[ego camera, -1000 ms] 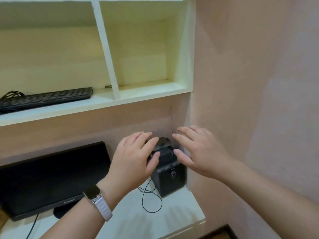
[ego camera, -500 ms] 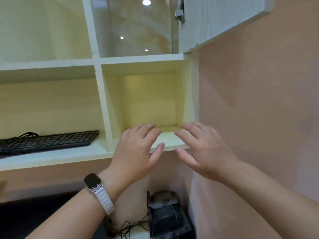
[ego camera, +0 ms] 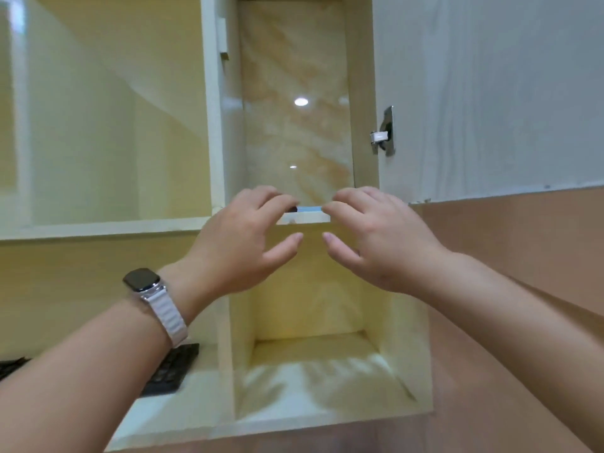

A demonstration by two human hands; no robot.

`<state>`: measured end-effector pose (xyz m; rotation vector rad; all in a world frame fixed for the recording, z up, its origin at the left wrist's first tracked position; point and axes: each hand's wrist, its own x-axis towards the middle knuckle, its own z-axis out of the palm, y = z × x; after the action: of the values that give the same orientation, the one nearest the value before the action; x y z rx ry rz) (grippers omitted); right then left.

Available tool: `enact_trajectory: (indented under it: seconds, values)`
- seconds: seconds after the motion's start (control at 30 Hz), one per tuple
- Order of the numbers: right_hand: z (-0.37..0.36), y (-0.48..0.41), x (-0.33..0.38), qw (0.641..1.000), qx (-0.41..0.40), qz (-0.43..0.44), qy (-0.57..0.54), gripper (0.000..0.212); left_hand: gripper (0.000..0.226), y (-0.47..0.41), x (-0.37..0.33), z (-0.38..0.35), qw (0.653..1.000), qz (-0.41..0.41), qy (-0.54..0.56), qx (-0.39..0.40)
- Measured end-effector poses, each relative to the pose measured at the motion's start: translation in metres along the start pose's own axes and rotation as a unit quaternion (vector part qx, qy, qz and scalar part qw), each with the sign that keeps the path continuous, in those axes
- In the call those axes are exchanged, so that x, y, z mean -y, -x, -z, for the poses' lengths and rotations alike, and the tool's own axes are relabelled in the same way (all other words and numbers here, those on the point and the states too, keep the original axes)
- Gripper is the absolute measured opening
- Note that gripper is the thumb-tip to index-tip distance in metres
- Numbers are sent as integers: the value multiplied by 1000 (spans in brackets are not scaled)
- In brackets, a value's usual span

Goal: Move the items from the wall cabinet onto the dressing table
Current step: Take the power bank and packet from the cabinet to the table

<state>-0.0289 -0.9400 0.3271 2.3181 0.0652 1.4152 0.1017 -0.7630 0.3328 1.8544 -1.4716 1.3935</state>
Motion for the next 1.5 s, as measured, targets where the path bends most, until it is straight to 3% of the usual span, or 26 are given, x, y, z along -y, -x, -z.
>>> enact_trajectory:
  seconds: [0.13,0.33,0.4,0.53,0.63,0.83,1.1,1.23,1.37,1.5]
  values:
    - [4,-49,-9,993,81,-79,-43,48,62,-35,16,13,998,5,13,57]
    - [-19,-104,-15,948,261,-162,-87,41,69,-67,14,3,942,1,-160,297]
    - [-31,-118,-18,928,306,-183,-107,42,69,-70,11,2,932,39,-149,327]
    - [-56,-134,-30,898,398,-186,-37,41,78,-74,13,0,917,56,-165,358]
    - [-64,-138,-35,863,466,-195,-25,35,84,-73,16,-4,924,56,-164,340]
    - [-67,-143,-31,837,509,-200,-41,38,83,-69,14,-2,936,68,-156,307]
    - [-43,-131,-20,875,437,-204,-42,37,55,-52,10,4,962,68,-108,240]
    - [-12,-119,-8,886,436,-152,-40,39,44,-40,6,12,980,42,-115,158]
    - [8,-102,-4,897,409,-154,-69,41,32,-29,6,22,988,30,-111,104]
    - [10,-85,-7,906,359,-196,-113,72,12,-18,8,32,994,27,-96,37]
